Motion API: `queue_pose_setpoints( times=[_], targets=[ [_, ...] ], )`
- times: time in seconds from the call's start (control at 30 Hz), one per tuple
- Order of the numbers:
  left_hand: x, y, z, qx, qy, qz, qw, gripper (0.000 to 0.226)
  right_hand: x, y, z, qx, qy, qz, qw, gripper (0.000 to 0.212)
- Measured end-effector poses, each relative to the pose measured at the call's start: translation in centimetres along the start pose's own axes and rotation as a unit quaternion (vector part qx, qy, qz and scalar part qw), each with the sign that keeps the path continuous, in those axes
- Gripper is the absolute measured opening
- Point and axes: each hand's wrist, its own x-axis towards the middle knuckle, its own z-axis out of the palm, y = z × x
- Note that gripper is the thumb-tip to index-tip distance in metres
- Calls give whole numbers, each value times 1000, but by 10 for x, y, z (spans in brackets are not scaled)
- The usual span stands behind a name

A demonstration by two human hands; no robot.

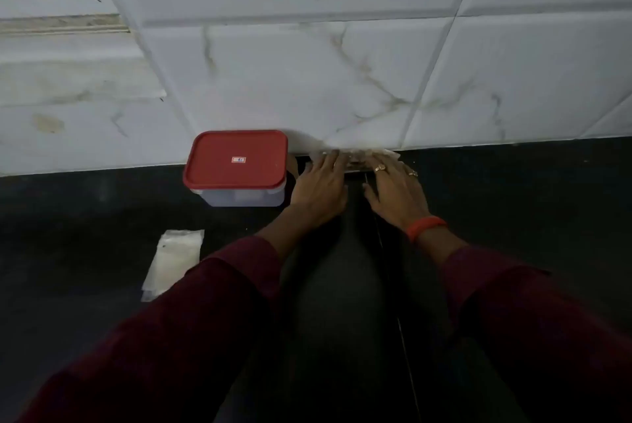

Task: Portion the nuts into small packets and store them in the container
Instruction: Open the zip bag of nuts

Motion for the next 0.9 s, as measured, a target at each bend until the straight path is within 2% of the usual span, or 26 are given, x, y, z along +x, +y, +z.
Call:
queue_pose_setpoints(
  times=[0.13, 0.23, 0.4, 0.53, 0.63, 0.73, 0.9],
  targets=[
    [24, -7, 15, 34, 1, -9, 999, 68, 17, 14, 18, -12, -21, -17, 1000, 64],
    [37, -19, 29, 77, 1, -11, 997, 68, 27, 28, 33, -30, -22, -27, 999, 61],
    [48, -35, 44, 127, 40, 16, 991, 61, 38, 41, 43, -31, 26, -52, 998, 62],
    [51, -38, 50, 164, 73, 17, 984, 57, 46, 46, 51, -49, 30, -61, 997, 63],
    [52, -36, 52, 196, 78, 41, 977, 47, 48, 49, 59, -57, 43, -59, 996, 58],
    [52, -37, 53, 225, 86, 69, 968, 44, 46, 55, 64, -94, 87, -95, 987, 49],
    [41, -36, 47, 218, 126, 94, 963, 43, 29, 57, 61, -125, 130, -103, 978, 43]
  ],
)
